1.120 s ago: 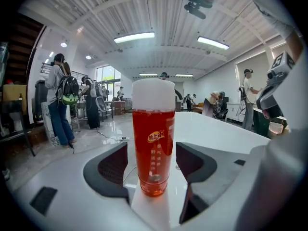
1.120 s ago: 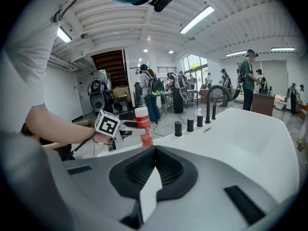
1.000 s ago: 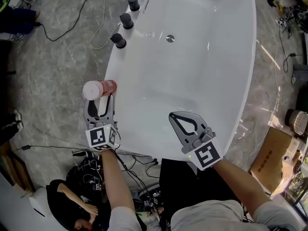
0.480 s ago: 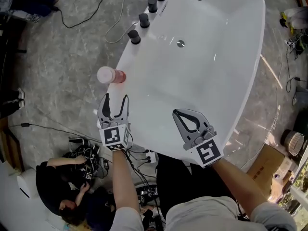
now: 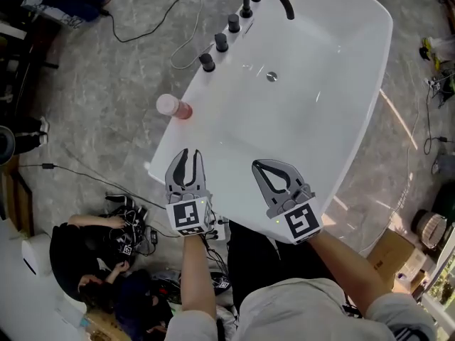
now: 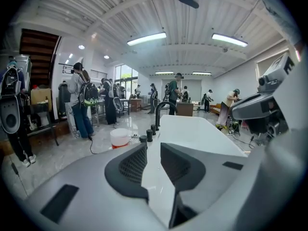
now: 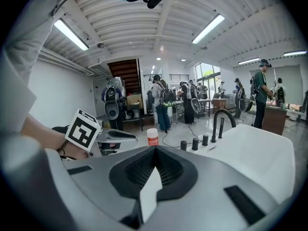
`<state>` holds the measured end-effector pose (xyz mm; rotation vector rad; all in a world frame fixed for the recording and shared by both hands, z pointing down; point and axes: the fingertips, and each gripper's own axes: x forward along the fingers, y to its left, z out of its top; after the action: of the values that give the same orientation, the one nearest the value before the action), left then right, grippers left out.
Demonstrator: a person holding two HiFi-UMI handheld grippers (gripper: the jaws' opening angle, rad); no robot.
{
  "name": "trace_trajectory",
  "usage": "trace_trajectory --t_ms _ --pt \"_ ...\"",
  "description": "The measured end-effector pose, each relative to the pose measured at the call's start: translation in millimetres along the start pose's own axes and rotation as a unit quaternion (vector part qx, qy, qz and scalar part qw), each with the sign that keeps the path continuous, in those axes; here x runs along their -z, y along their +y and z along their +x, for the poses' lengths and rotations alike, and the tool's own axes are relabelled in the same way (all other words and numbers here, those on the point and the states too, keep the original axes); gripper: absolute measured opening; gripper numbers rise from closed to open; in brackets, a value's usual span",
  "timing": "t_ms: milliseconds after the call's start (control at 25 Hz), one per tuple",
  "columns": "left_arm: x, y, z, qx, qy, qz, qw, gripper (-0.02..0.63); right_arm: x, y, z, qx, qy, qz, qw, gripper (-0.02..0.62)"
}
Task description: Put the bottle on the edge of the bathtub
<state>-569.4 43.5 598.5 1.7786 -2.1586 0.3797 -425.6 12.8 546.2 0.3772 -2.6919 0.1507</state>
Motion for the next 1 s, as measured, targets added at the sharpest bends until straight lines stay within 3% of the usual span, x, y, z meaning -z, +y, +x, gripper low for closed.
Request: trace_trajectory --t_ms 280,520,760,1000 --pt "-41 -52 -34 -0.011 -0.021 -0.01 0.9997 0.012 -26 -10 -38 0.005 -0.023 -0.011 1.0 0.006" --pt "-82 -104 -52 -0.023 -0.035 0.005 0.9991 0.011 -45 -35 -77 0.029 -0.053 -0.014 0.998 0.006" --pt "-136 -146 -76 -0.018 -0.084 -0.017 0.9962 0.011 -73 -45 -115 0.038 -0.092 -0.028 0.995 0.006" --pt "-175 -189 -103 -0.013 -0.102 -0.006 0.9946 0.011 -104 -62 -169 0.051 -0.143 0.015 0.988 0.006"
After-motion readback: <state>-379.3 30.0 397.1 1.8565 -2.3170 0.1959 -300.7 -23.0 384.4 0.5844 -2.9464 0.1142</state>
